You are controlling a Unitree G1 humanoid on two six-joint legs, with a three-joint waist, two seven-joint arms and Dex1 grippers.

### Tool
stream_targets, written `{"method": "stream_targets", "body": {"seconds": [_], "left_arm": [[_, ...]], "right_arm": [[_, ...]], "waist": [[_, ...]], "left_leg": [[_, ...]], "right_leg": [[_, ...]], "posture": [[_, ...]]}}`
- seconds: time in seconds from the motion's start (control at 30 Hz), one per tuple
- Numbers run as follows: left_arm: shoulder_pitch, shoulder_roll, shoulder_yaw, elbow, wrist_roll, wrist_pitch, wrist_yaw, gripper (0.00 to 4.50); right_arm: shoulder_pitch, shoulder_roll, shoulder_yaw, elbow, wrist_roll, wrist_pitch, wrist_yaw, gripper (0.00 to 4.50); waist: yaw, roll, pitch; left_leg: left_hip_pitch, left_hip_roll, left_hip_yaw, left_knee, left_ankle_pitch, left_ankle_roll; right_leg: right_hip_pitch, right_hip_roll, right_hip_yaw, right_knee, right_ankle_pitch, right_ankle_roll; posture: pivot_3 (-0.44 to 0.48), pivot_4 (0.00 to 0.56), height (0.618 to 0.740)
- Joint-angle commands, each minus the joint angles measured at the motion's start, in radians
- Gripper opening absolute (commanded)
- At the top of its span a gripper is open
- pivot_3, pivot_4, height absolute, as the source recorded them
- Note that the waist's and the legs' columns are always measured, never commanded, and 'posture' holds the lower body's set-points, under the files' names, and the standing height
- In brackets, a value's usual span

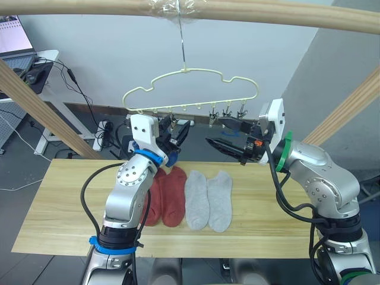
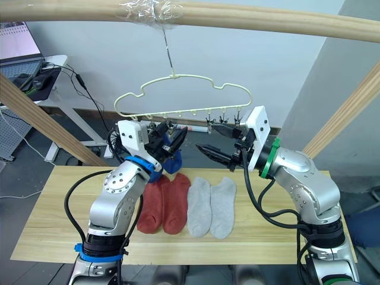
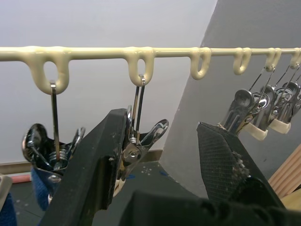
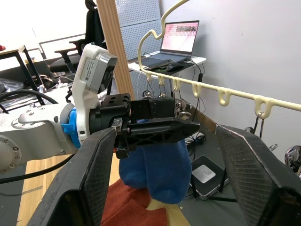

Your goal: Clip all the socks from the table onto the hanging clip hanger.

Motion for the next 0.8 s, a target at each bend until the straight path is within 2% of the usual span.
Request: {"method": "stream_targets", "body": {"seconds": [0.03,0.3,0.4,0.53,0.6,0.7,0.8], "left_arm": [[-0.019,0.001,0.014,-0.028,0.004,-0.027,0.000,2.65],[-0.015,0.005,0.013,-0.027,0.008,-0.030,-0.005,2.65],[-0.010,0.015,0.007,-0.026,0.027,-0.035,-0.004,2.11],[0.002,0.012,0.005,-0.032,0.027,-0.030,-0.007,0.91],[0.008,0.009,0.005,-0.039,0.023,-0.025,-0.009,0.45],[0.018,0.004,0.010,-0.053,0.013,-0.013,-0.007,0.07],[0.026,0.002,0.022,-0.062,0.001,0.001,-0.003,0.04]], "right_arm": [[0.003,-0.004,-0.010,-0.016,0.010,-0.022,0.011,3.53],[0.002,-0.001,-0.010,-0.019,0.009,-0.021,0.009,3.53],[0.002,0.002,-0.009,-0.021,0.010,-0.019,0.006,3.53],[0.007,0.003,-0.006,-0.029,0.014,-0.014,0.005,3.53],[0.008,0.001,-0.007,-0.028,0.014,-0.013,0.007,3.53],[0.010,0.000,-0.008,-0.024,0.012,-0.011,0.004,3.53],[0.023,0.005,-0.002,-0.002,0.013,0.032,-0.025,3.53]], "waist": [[0.000,0.000,0.000],[0.000,0.000,0.000],[0.000,0.000,0.000],[0.000,0.000,0.000],[0.000,0.000,0.000],[0.000,0.000,0.000],[0.000,0.000,0.000]], "left_leg": [[0.000,0.000,0.000,0.000,0.000,0.000],[0.000,0.000,0.000,0.000,0.000,0.000],[0.000,0.000,0.000,0.000,0.000,0.000],[0.000,0.000,0.000,0.000,0.000,0.000],[0.000,0.000,0.000,0.000,0.000,0.000],[0.000,0.000,0.000,0.000,0.000,0.000],[0.000,0.000,0.000,0.000,0.000,0.000]], "right_leg": [[0.000,0.000,0.000,0.000,0.000,0.000],[0.000,0.000,0.000,0.000,0.000,0.000],[0.000,0.000,0.000,0.000,0.000,0.000],[0.000,0.000,0.000,0.000,0.000,0.000],[0.000,0.000,0.000,0.000,0.000,0.000],[0.000,0.000,0.000,0.000,0.000,0.000],[0.000,0.000,0.000,0.000,0.000,0.000]], "posture": [[0.062,0.254,0.740],[0.061,0.251,0.740],[0.061,0.251,0.740],[0.063,0.247,0.740],[0.065,0.245,0.740],[0.067,0.240,0.740],[0.067,0.240,0.740]]}}
